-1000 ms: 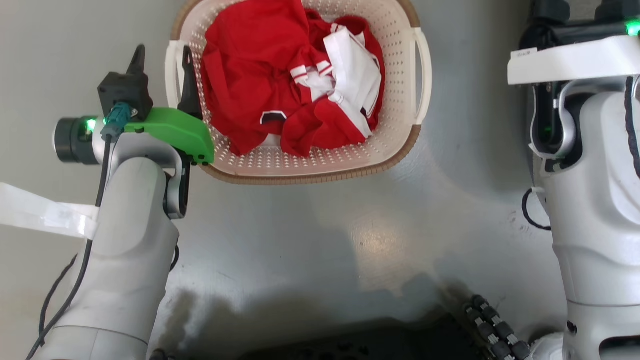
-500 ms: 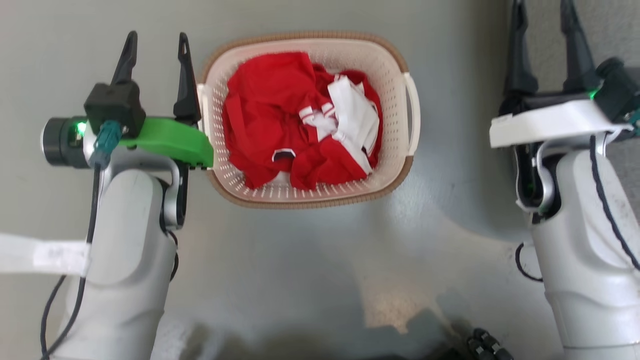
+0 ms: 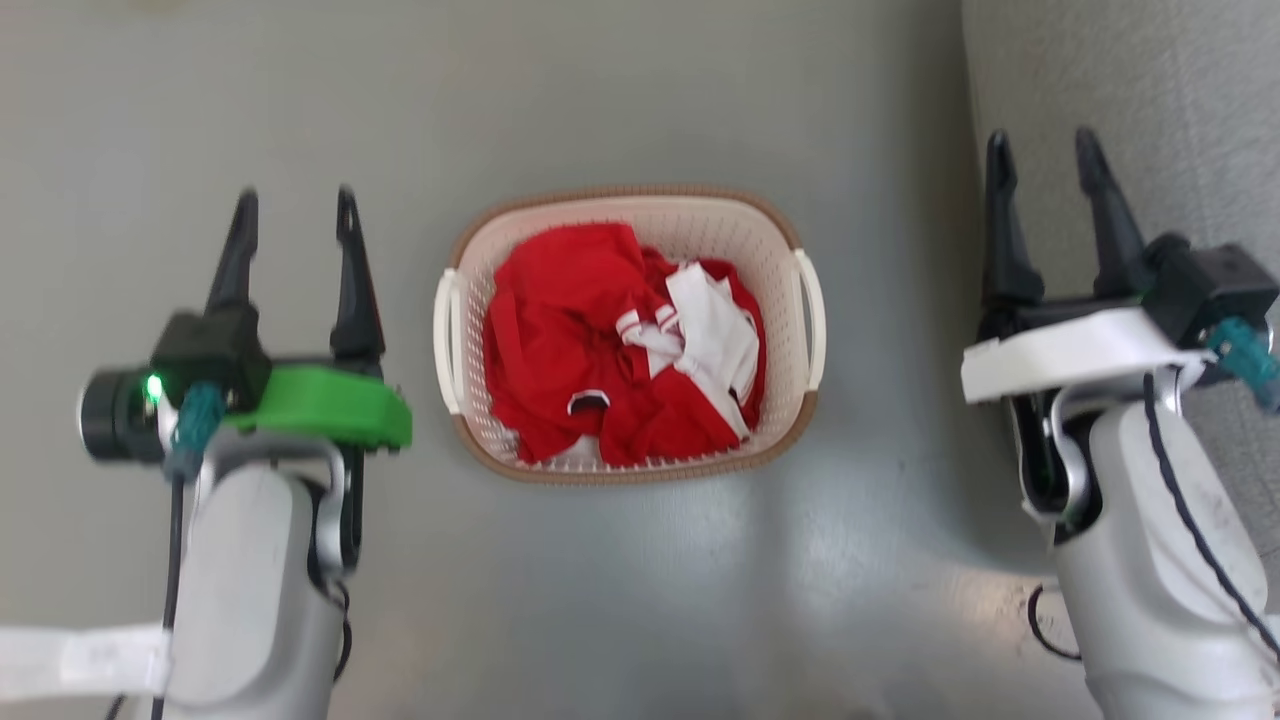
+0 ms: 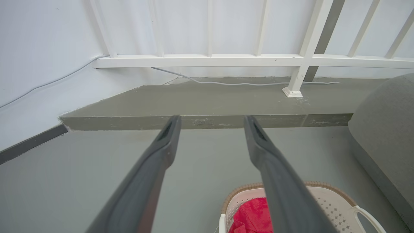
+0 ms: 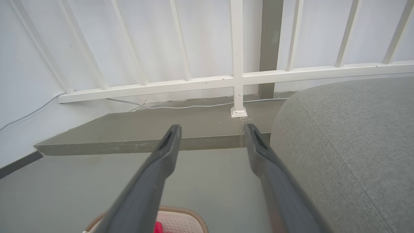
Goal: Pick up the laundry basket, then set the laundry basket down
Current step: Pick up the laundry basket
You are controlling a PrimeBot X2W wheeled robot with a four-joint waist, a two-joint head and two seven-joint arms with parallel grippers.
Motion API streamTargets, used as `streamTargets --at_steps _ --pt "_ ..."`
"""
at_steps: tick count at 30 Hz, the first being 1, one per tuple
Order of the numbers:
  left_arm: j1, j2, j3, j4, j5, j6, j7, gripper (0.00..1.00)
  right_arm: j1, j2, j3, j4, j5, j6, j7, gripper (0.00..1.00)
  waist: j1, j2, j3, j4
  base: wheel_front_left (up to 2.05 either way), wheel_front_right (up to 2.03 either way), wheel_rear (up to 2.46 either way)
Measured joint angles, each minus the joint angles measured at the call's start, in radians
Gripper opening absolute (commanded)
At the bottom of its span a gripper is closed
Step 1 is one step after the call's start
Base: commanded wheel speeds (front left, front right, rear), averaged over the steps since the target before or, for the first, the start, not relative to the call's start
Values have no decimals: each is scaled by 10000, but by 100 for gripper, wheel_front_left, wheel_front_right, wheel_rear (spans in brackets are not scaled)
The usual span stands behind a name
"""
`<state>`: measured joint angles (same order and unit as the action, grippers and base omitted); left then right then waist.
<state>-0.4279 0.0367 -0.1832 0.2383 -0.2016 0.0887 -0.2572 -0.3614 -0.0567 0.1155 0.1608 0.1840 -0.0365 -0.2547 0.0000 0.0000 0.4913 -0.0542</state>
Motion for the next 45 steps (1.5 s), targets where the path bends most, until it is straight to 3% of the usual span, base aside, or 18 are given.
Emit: streamTargets --at_steps 30,45 --pt "4857 94 602 -378 201 58 10 100 3501 117 614 721 422 -180 2 100 -1 0 -4347 -38 0 0 0" --pt "5398 100 612 -930 201 58 12 100 3771 123 775 477 462 -267 2 100 -1 0 -4873 -155 0 0 0"
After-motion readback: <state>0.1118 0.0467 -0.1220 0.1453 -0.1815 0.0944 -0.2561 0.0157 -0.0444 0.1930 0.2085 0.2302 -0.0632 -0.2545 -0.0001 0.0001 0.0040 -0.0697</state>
